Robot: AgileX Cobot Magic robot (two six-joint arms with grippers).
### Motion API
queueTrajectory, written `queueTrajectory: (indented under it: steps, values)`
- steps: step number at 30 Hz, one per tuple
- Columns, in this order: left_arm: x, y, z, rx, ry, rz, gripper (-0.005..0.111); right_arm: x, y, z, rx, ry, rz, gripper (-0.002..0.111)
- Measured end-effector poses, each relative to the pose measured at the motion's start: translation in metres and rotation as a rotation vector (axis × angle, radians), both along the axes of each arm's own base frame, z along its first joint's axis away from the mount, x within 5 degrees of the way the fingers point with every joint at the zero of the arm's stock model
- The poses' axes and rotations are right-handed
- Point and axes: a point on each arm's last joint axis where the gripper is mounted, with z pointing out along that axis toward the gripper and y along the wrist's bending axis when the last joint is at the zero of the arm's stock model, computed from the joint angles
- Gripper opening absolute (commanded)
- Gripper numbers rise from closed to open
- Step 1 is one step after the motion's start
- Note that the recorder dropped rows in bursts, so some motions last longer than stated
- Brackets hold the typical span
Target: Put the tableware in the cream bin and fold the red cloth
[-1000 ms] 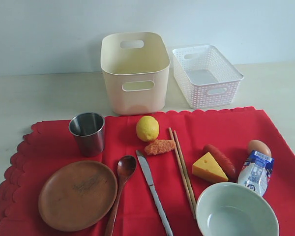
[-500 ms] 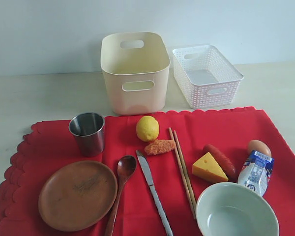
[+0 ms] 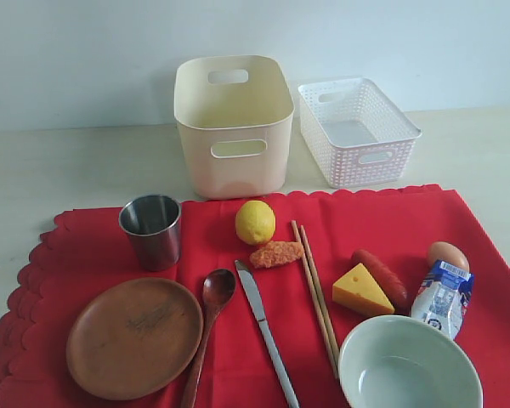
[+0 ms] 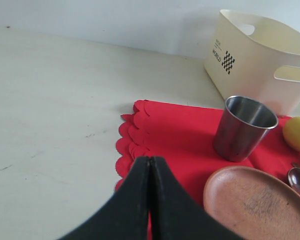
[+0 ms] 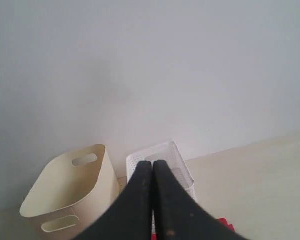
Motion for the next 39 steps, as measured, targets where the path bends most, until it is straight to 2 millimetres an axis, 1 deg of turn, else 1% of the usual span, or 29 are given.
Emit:
queueTrajectory:
  steps: [6,8,20,31,34,39]
  values:
    - [0.000,0.000,0.000,0.000,0.000,0.000,0.000,0.001,0.001,-0.003,0.029,0.037,0.005,0.000]
    - [0.000,0.000,0.000,0.000,0.000,0.000,0.000,0.004,0.001,-0.005,0.036,0.061,0.008,0.000]
    - [0.000,0.000,0.000,0.000,0.000,0.000,0.000,0.042,0.017,-0.030,0.046,0.266,0.132,0.000]
    - [0.000,0.000,0.000,0.000,0.000,0.000,0.000,0.064,0.031,-0.050,0.032,0.387,0.281,0.000]
    - [0.000,0.000,0.000,0.000,0.000,0.002,0.000,0.069,0.037,-0.055,0.021,0.408,0.352,0.005]
    - [0.000,0.000,0.000,0.000,0.000,0.002,0.000,0.076,0.054,-0.064,0.018,0.428,0.562,0.019]
